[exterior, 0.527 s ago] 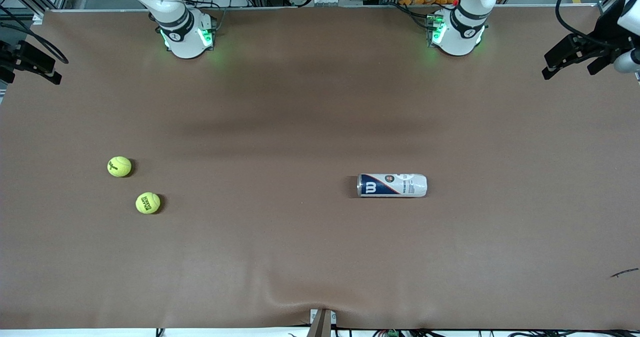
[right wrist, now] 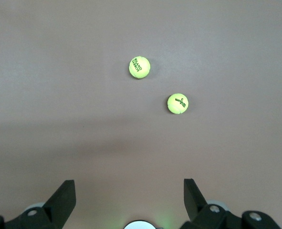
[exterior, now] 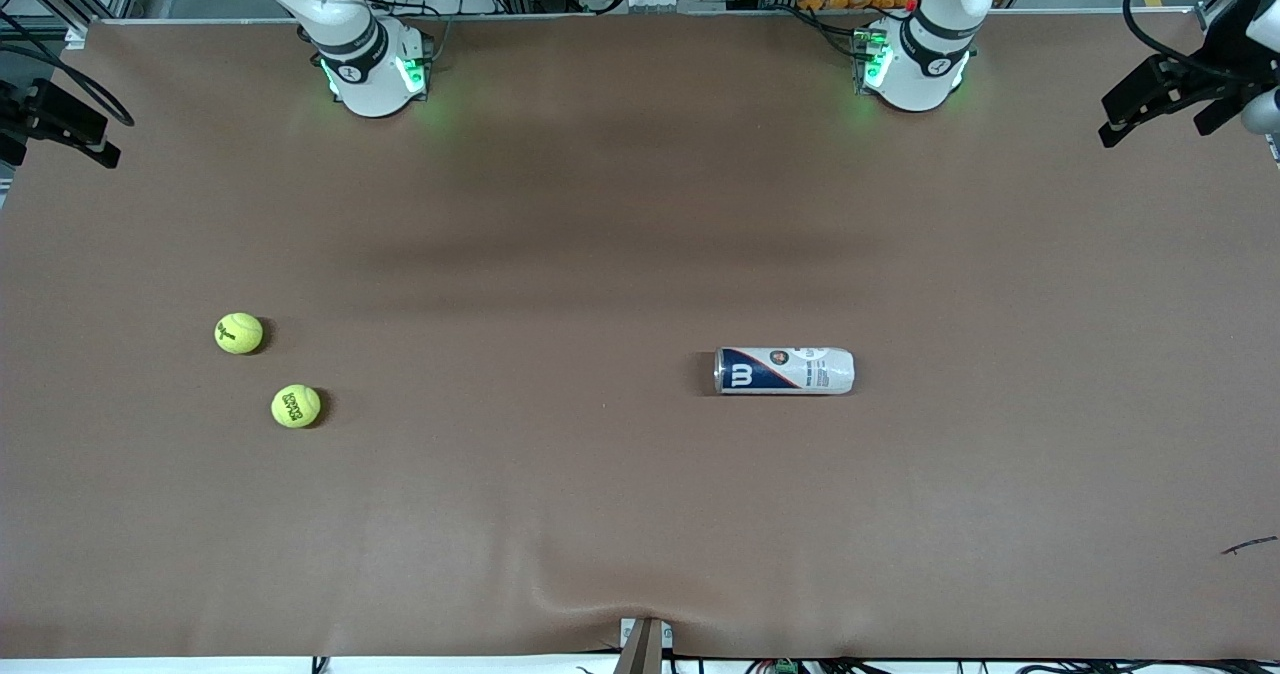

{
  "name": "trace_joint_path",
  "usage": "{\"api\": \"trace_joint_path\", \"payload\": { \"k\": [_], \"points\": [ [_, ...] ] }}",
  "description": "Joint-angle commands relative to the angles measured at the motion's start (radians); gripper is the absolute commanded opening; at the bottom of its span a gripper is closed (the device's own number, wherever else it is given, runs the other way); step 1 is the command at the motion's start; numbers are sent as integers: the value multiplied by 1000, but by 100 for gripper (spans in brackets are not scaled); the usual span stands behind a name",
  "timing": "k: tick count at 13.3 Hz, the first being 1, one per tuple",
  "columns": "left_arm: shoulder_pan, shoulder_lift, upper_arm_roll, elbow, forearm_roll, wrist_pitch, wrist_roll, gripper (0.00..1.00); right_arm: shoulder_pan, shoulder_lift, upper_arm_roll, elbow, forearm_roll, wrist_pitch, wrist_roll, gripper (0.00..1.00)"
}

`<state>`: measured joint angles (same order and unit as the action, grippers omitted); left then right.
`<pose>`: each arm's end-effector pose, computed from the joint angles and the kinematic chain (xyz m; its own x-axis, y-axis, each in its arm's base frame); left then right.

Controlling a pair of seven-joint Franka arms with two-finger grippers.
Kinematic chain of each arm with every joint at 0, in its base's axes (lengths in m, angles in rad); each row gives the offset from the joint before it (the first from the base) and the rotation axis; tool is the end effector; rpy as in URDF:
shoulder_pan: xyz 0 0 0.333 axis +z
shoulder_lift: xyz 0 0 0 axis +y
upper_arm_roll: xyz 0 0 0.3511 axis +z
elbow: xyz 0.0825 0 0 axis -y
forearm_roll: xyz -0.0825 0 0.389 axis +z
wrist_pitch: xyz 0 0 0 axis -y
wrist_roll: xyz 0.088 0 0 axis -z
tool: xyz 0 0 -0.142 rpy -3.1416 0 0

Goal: Insert tennis ball vertically with right arm

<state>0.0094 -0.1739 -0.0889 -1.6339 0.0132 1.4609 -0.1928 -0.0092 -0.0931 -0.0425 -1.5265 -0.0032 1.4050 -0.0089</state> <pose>0.4846 -0.0412 0.6758 0.9933 0.1157 0.0057 0.1159 -0.9929 -0.0279 0.5067 -0.0280 0.6808 0.9987 -0.0430 -0.0285 -0.0430 -0.9991 -0.0010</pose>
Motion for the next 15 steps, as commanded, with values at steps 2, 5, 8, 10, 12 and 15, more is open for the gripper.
{"api": "trace_joint_path", "payload": {
  "k": [2, 5, 8, 10, 12, 15],
  "points": [
    [-2, 25, -11, 32, 34, -24, 3, 100, -6, -1, 3, 11, 5, -6, -3, 100],
    [-2, 25, -11, 29, 33, -34, 3, 100, -11, 1, 1, 9, -1, -3, -3, 100],
    [-5, 25, -11, 32, 34, -34, -8, 100, -12, 3, 0, 9, -11, -1, -3, 100],
    [-6, 33, -11, 31, 34, -34, -8, 100, -12, 7, 0, 11, -11, -1, -3, 100],
    [-8, 33, -11, 31, 33, -34, -7, 100, -12, 7, 0, 9, -11, -1, -3, 100],
    [-8, 34, -11, 32, 33, -33, -2, 100, -12, 9, 0, 9, -11, -3, -3, 100]
  ]
}}
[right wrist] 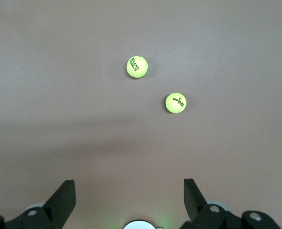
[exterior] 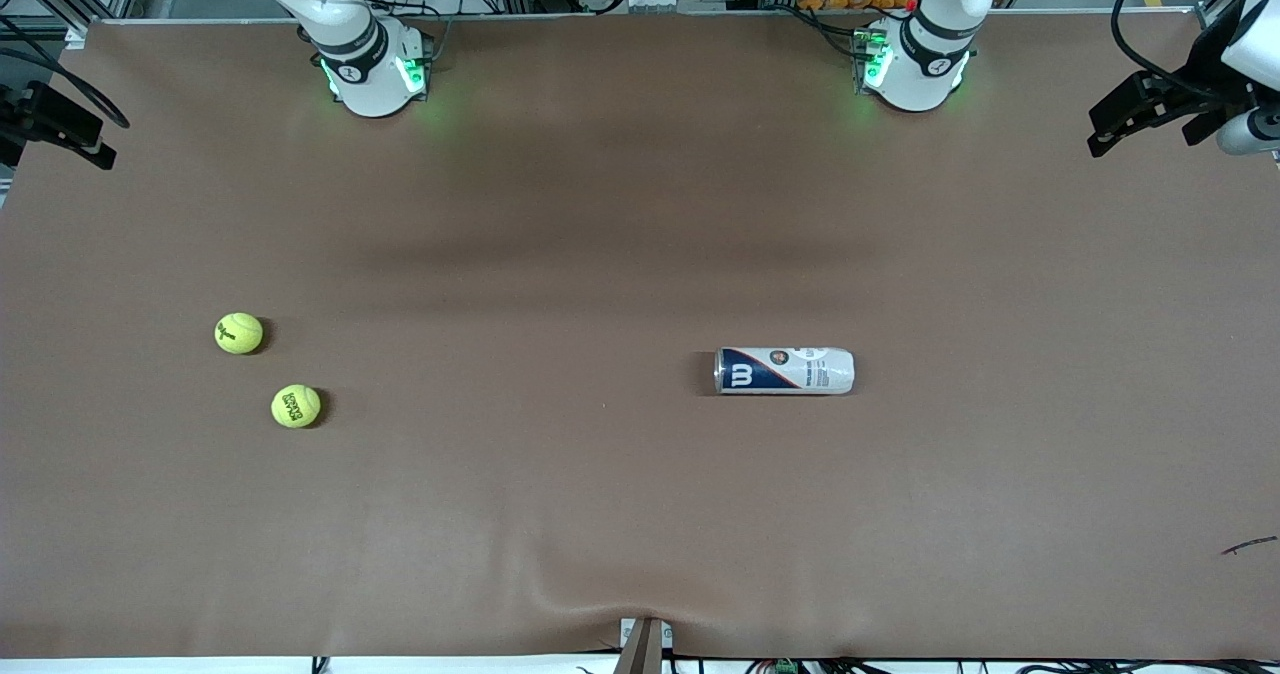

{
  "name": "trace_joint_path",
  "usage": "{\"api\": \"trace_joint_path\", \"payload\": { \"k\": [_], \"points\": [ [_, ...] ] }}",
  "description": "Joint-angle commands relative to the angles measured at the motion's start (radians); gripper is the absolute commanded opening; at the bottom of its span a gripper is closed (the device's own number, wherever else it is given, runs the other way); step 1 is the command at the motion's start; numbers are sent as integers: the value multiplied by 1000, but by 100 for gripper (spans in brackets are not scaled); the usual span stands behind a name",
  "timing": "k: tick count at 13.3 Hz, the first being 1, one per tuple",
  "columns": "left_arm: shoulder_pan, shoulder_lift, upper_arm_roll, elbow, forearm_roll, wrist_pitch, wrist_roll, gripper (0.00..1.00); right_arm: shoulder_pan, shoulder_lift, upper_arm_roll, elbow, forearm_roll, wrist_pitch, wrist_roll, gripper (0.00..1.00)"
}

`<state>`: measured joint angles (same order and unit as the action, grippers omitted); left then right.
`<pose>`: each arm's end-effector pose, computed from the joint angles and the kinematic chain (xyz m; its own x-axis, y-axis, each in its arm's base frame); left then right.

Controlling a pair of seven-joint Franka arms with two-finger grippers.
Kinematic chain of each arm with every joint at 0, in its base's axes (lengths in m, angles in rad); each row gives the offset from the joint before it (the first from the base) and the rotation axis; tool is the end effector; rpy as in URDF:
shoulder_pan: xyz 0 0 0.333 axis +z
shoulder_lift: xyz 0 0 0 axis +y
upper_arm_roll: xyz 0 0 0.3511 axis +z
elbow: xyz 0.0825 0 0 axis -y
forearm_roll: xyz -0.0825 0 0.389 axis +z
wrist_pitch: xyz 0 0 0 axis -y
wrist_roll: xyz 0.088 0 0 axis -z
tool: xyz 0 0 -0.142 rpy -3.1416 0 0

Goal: Insert tennis ball vertically with right arm

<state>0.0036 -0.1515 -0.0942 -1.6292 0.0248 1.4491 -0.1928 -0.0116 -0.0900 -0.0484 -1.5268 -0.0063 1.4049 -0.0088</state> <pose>0.4903 -0.0450 0.6661 0.9941 0.1064 -0.0212 0.1054 -0.9935 -0.0437 0.5075 -0.0329 0.6790 0.9981 -0.0519 -0.0320 -0.0518 -0.9987 0.0016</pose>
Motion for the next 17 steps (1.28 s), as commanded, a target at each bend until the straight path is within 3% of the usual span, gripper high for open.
{"api": "trace_joint_path", "payload": {
  "k": [1, 17],
  "points": [
    [-2, 13, -6, 28, 20, -21, -2, 100, -8, 6, 5, 11, -8, -1, -3, 100],
    [4, 12, -27, 25, 9, -21, 0, 100, -4, 6, 5, 10, -6, -4, -2, 100]
  ]
}}
